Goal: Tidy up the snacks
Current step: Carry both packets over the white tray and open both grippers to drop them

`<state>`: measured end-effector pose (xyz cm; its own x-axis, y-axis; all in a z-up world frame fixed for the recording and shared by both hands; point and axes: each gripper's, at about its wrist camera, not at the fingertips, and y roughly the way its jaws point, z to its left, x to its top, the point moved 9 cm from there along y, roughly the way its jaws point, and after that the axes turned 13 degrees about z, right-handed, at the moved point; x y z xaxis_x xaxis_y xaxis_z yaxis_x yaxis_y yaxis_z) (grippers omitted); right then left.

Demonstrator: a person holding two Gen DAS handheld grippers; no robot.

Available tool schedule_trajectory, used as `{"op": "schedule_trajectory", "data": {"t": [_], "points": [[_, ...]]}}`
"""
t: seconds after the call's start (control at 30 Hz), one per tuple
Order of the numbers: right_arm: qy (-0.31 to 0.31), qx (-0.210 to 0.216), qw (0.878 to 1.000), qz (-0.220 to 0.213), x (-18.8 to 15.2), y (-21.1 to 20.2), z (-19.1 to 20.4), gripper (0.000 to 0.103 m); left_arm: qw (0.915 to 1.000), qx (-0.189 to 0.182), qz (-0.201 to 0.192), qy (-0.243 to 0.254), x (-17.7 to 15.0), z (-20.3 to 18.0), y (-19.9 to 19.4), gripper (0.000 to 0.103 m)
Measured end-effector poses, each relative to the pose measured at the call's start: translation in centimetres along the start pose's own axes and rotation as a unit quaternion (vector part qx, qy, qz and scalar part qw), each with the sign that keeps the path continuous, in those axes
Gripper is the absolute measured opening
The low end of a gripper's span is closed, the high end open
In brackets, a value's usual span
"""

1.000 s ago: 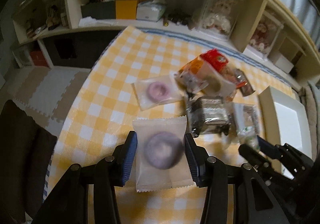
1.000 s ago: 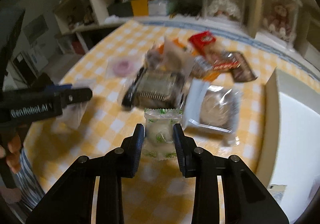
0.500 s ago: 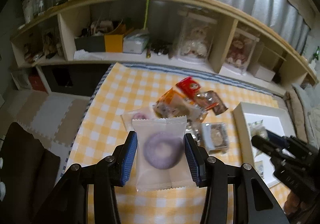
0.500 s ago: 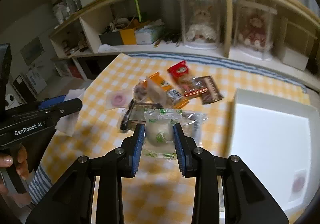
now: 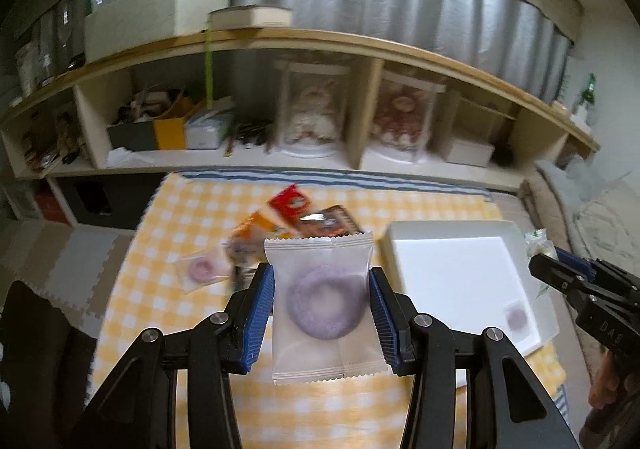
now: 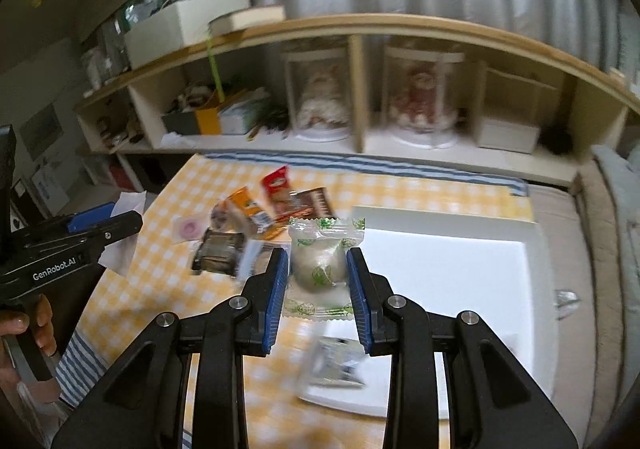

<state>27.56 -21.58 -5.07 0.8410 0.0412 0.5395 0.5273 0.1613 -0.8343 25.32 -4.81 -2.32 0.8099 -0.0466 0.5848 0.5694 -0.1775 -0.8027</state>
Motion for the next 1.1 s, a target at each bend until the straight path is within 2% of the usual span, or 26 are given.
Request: {"op": "schedule_trajectory", "data": {"t": [0.27, 0.57, 0.87, 1.1], "points": [[0.034, -0.023, 0.999, -0.003, -2.4, -3.4, -6.8, 0.031, 0.9988, -0.034, 0.017, 0.032, -0.6, -7.5, 1.7, 0.046], [0.071, -0.035, 0.997, 0.023, -6.1, -3.2, -12.7, 0.031, 0.9927, -0.08, 0.077, 0.048, -1.6, -14.0, 8.6, 0.046], [0.09, -0.03, 0.994, 0.058, -8.9, -0.7, -15.3, 0.031, 0.9853, -0.104, 0.127, 0.046, -1.3, -18.4, 15.9, 0.046], [0.102, -0.018, 0.991, 0.083, -9.9, 1.8, -16.0, 0.031, 0.9841, -0.097, 0.142, 0.044, -0.2, -19.0, 20.2, 0.048]]}}
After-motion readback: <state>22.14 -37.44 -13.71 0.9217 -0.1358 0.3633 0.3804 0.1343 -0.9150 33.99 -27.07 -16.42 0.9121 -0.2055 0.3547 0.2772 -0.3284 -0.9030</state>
